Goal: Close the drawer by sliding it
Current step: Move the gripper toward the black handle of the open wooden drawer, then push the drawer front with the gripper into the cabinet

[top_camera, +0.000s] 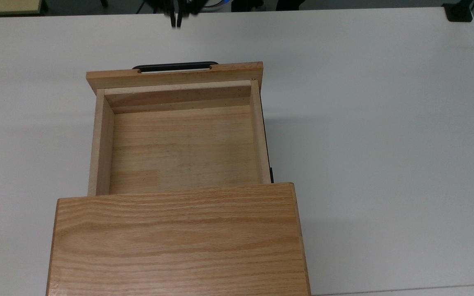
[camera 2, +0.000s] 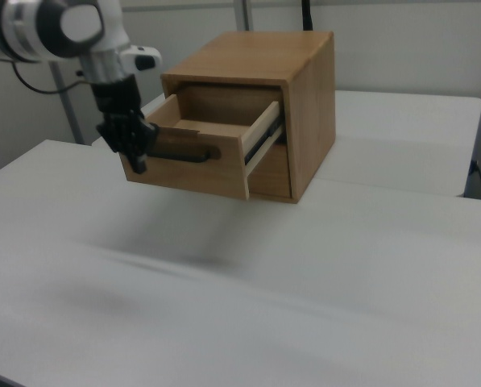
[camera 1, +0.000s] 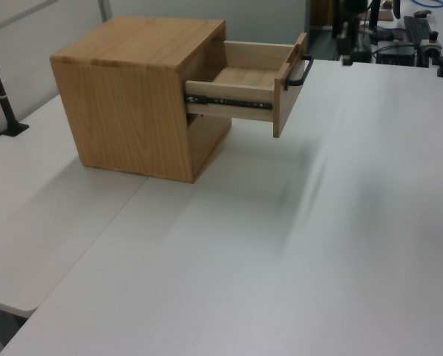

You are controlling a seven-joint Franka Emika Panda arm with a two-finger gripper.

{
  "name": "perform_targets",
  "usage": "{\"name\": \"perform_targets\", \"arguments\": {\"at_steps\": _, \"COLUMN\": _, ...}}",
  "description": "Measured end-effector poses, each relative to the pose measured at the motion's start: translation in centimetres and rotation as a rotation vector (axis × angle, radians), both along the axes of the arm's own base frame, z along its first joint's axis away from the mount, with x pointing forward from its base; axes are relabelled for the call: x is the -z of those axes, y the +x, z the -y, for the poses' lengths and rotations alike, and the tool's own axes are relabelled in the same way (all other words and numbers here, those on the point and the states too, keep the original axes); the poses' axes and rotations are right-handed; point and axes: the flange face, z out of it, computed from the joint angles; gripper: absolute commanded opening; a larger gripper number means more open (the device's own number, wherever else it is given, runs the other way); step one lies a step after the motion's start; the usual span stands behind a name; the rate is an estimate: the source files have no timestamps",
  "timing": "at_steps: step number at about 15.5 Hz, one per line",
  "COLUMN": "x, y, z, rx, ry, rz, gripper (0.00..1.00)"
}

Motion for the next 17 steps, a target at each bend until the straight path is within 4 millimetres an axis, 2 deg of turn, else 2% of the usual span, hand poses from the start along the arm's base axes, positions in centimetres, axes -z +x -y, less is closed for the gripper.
{"name": "perform_targets", "arguments": {"at_steps": 2, "x": 2.7, "y": 2.9, "z": -0.4, "rx": -0.035, "ry": 0.031, "rz": 0.051, "gripper": 0.09}}
{"name": "perform_targets", "arguments": {"at_steps": 4, "x": 3.7, "y": 4.1, "z": -0.6, "rx": -0.054, "ry": 0.062, "rz": 0.086, "gripper": 0.09}}
{"name": "perform_targets", "arguments": {"at_steps": 8, "x": 3.6, "y": 5.7, "z": -0.9, "rx": -0.054, "ry": 0.094, "rz": 0.147, "gripper": 0.09}}
{"name": "perform_targets", "arguments": {"at_steps": 13, "x": 3.7, "y": 9.5, "z": -1.1, "rx": -0.051, "ry": 0.109, "rz": 0.220, "gripper": 0.09}}
{"name": "perform_targets", "arguments": {"at_steps": 17, "x": 3.7, "y": 11.7, "z": -1.1, "rx": -0.035, "ry": 0.111, "rz": 0.342, "gripper": 0.09}}
